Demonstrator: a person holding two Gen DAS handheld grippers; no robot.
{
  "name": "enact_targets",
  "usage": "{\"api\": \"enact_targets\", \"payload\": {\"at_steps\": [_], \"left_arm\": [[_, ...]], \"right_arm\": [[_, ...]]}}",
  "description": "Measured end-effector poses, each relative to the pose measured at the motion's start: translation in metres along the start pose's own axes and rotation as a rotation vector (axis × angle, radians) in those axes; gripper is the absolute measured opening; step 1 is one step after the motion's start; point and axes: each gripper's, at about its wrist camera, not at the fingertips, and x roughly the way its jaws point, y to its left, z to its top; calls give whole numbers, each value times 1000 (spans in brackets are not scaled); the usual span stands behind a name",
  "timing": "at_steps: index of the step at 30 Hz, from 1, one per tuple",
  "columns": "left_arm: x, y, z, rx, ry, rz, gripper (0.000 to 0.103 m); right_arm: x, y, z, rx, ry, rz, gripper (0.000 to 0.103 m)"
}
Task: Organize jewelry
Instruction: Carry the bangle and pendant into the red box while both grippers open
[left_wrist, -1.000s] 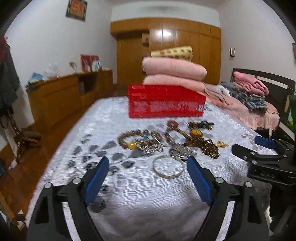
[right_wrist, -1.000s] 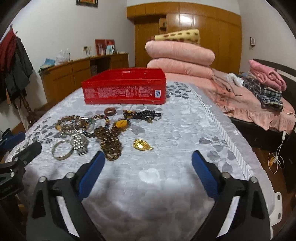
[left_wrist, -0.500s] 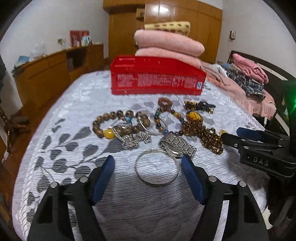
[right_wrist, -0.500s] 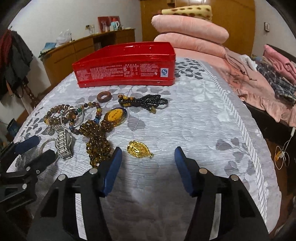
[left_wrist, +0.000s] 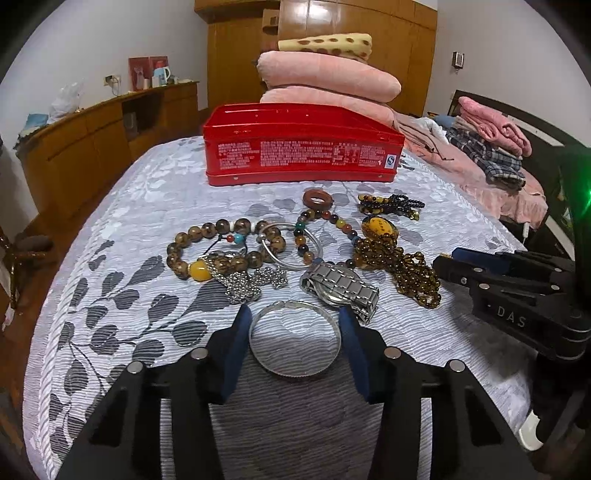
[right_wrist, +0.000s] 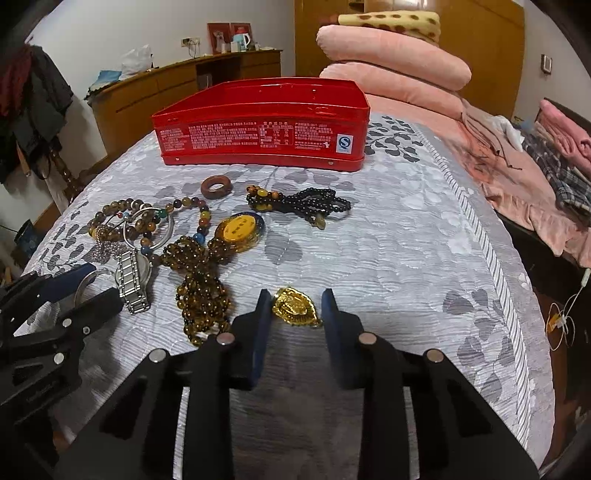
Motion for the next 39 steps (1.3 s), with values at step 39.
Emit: {"api": "enact_targets", "payload": {"at_steps": [39], "left_arm": [[-3,28,115,-51,-218,29,48]], "right_arm": [[-12,-12,101,71,-173,49,22]]}}
